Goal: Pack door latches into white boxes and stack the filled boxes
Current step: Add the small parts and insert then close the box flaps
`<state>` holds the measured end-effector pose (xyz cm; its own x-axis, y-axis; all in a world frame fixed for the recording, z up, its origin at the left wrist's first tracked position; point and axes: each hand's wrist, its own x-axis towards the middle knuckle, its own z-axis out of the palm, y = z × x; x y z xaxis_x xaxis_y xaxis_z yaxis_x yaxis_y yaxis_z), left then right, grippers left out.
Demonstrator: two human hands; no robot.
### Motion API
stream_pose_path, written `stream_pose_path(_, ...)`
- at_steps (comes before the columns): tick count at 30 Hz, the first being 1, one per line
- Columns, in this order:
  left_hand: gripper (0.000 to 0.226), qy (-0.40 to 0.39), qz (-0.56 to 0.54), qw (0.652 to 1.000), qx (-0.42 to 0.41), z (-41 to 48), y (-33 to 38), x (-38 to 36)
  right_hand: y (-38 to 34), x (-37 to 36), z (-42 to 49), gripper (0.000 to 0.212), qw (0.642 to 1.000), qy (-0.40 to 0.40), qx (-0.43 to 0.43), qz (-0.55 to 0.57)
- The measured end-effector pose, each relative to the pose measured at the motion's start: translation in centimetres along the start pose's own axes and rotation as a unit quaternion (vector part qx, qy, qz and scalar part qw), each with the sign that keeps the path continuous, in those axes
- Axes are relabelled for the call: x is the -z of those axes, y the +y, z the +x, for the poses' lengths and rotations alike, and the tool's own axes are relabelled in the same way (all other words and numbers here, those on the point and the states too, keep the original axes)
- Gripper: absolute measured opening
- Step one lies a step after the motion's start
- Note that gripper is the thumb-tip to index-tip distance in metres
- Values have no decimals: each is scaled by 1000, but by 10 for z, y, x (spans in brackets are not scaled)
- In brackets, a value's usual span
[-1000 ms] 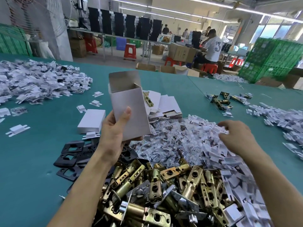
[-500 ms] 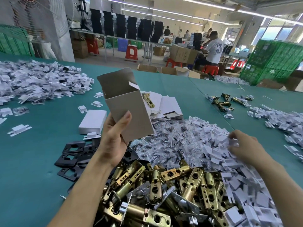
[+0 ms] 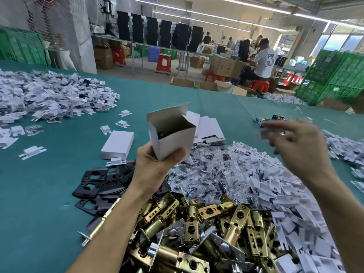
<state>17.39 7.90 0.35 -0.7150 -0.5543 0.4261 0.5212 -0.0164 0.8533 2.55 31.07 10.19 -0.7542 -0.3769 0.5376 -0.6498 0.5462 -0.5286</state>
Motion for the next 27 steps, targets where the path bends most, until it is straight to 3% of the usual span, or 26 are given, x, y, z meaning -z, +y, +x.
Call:
stream_pose_path(6,30,0,48,998,-32,0,-5,-1,-103,-12,-23,38,960,-16,269,74)
stream_pose_path(11,17,24,81,995,-48,1,-8,-4,-130,-38,-32,8,931,23,359,59)
stream_pose_path(16,30,75,145,986,-27,3,-9,-1,-123,-55,-23,12,933,61,355,-22)
stream_pose_path(21,35,99,212,972,-32,5,-8,2,-121,-58,-19,12,940,108,308,97)
stream_pose_path(24,33,99,235,966,-28,6,-10,4,-123,-60,-20,13,943,91,299,117)
stream_pose_path(27,31,94,238,966,-38,4,-8,1,-116,-61,-15,9,951,52,299,58)
